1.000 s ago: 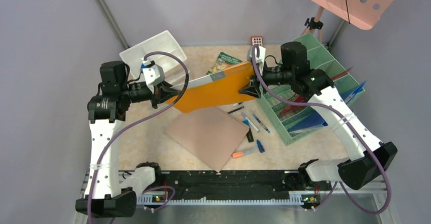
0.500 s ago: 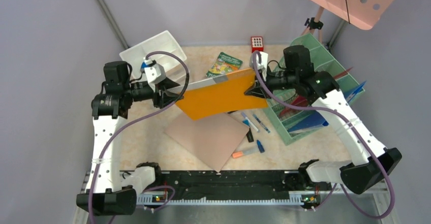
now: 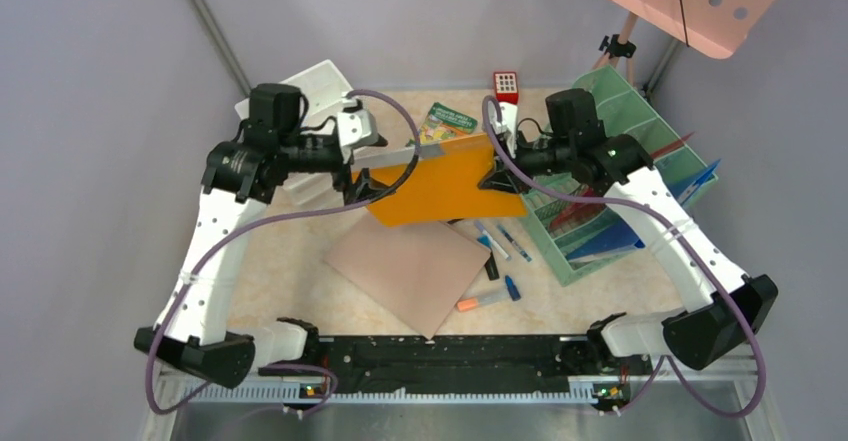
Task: Organize the desk
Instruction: Place the folder in the storage box.
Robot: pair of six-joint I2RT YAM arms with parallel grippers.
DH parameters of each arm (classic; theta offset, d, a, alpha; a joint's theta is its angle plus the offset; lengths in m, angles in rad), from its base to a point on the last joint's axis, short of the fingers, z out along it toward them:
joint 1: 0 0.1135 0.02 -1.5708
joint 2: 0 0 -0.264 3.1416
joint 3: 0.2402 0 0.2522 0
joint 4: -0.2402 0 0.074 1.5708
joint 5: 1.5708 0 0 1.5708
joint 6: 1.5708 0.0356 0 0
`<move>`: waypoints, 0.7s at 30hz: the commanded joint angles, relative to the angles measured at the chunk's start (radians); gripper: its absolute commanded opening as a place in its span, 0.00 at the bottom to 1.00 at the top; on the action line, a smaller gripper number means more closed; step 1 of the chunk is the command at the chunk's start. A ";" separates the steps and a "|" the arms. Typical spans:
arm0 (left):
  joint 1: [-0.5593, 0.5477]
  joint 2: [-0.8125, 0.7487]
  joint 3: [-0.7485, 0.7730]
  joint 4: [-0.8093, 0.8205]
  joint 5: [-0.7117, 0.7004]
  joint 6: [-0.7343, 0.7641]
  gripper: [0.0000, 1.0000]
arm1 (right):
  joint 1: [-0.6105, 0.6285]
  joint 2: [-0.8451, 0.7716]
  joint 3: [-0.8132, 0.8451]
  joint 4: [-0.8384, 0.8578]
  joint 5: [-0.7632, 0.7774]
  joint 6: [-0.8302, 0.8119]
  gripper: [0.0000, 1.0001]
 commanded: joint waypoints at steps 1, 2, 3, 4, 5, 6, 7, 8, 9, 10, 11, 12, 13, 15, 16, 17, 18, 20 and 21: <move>-0.117 0.117 0.134 -0.013 -0.118 0.016 0.95 | 0.003 0.005 0.068 0.030 -0.040 0.018 0.00; -0.142 0.150 0.164 -0.028 -0.136 0.023 0.95 | 0.004 0.006 0.070 0.031 -0.040 0.021 0.00; -0.167 0.180 0.194 -0.046 -0.151 0.032 0.95 | 0.005 0.007 0.072 0.028 -0.039 0.023 0.00; -0.186 0.211 0.221 -0.065 -0.167 0.047 0.94 | 0.006 0.008 0.076 0.024 -0.037 0.023 0.00; -0.204 0.236 0.246 -0.072 -0.182 0.052 0.94 | 0.010 0.007 0.079 0.017 -0.034 0.021 0.00; -0.213 0.261 0.264 -0.074 -0.190 0.053 0.94 | 0.012 0.007 0.081 0.012 -0.031 0.020 0.00; -0.221 0.280 0.283 -0.072 -0.189 0.052 0.93 | 0.016 0.005 0.081 0.007 -0.030 0.018 0.00; -0.228 0.299 0.298 -0.070 -0.187 0.052 0.93 | 0.019 0.003 0.078 0.003 -0.028 0.017 0.00; -0.234 0.316 0.314 -0.071 -0.186 0.051 0.92 | 0.022 0.001 0.076 0.004 -0.027 0.018 0.00; -0.240 0.332 0.327 -0.074 -0.179 0.051 0.90 | 0.023 0.000 0.072 0.008 -0.024 0.020 0.00; -0.245 0.346 0.339 -0.081 -0.171 0.052 0.88 | 0.022 -0.004 0.070 0.012 -0.020 0.025 0.00; -0.250 0.355 0.345 -0.090 -0.164 0.055 0.85 | 0.022 -0.007 0.069 0.013 -0.016 0.026 0.00; -0.255 0.362 0.347 -0.098 -0.158 0.057 0.82 | 0.022 -0.010 0.067 0.014 -0.010 0.027 0.00; -0.262 0.371 0.341 -0.115 -0.151 0.066 0.73 | 0.023 -0.014 0.066 0.014 0.002 0.028 0.00; -0.264 0.374 0.336 -0.125 -0.149 0.068 0.68 | 0.023 -0.015 0.066 0.014 0.008 0.029 0.00; -0.265 0.377 0.333 -0.134 -0.147 0.073 0.60 | 0.022 -0.017 0.064 0.014 0.013 0.028 0.00; -0.267 0.379 0.330 -0.147 -0.147 0.078 0.54 | 0.023 -0.018 0.064 0.014 0.018 0.028 0.00; -0.267 0.382 0.323 -0.165 -0.145 0.085 0.43 | 0.022 -0.018 0.062 0.013 0.021 0.028 0.00; -0.267 0.379 0.318 -0.170 -0.140 0.087 0.37 | 0.022 -0.018 0.059 0.013 0.022 0.028 0.00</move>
